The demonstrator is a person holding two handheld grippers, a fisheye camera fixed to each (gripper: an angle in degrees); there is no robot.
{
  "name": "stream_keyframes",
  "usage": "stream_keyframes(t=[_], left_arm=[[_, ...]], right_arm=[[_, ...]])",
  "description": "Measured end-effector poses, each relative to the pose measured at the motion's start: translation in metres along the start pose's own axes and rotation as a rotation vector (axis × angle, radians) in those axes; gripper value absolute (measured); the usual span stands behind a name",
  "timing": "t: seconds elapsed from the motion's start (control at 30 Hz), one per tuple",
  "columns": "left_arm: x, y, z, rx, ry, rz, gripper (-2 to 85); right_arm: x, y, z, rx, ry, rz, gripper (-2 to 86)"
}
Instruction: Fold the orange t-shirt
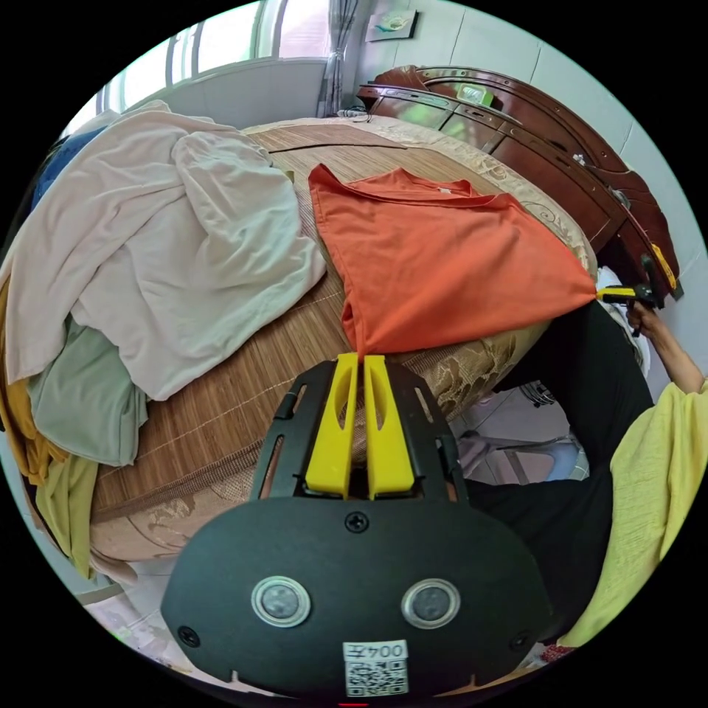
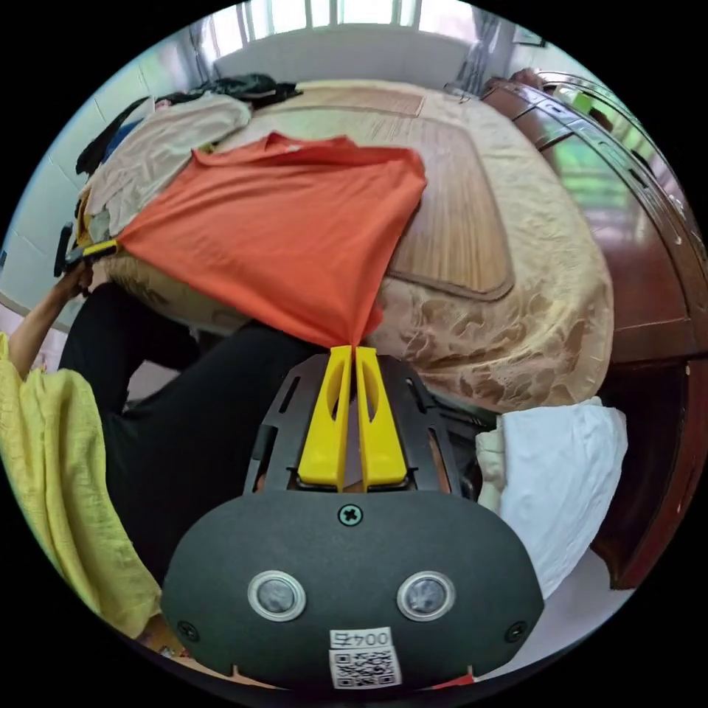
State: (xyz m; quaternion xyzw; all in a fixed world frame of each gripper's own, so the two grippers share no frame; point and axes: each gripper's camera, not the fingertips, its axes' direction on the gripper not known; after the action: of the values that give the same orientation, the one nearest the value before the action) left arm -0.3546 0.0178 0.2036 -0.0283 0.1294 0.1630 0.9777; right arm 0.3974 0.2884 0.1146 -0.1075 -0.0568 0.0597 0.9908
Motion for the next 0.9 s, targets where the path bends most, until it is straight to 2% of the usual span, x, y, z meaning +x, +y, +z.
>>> stream_keyframes(t=[0.13,0.27,0.37,0.5,0.67,0.9], left_arm=[[0.005,-0.01,0.003,-0.002,-0.009,0.005,1.1],[0.007,-0.021,0.003,-0.039,0.012,0.024,1.1],[0.006,-0.027,-0.006,-0.031,-0.032,0.01,1.0],[0.009,-0.043,-0.025,0.06,-0.055,-0.007,1.0],[0.044,-0.117,-0.019,0.126,-0.064,0.132,1.4],[0.079,-0.228,0.048,-0.04,-0.174,0.393,2.7]], right_arm=[[0.022,0.001,-0.004,0.052,-0.134,0.184,3.2],[0.019,-0.008,-0.016,0.08,0.026,0.226,6.4],[0.01,-0.022,-0.031,0.206,0.017,0.22,5.9],[-0.015,-0.066,-0.017,0.235,0.005,0.109,5.1],[-0.046,-0.135,0.006,0.267,-0.012,-0.066,6.9],[-0.075,-0.253,0.053,0.172,0.007,-0.35,8.1]])
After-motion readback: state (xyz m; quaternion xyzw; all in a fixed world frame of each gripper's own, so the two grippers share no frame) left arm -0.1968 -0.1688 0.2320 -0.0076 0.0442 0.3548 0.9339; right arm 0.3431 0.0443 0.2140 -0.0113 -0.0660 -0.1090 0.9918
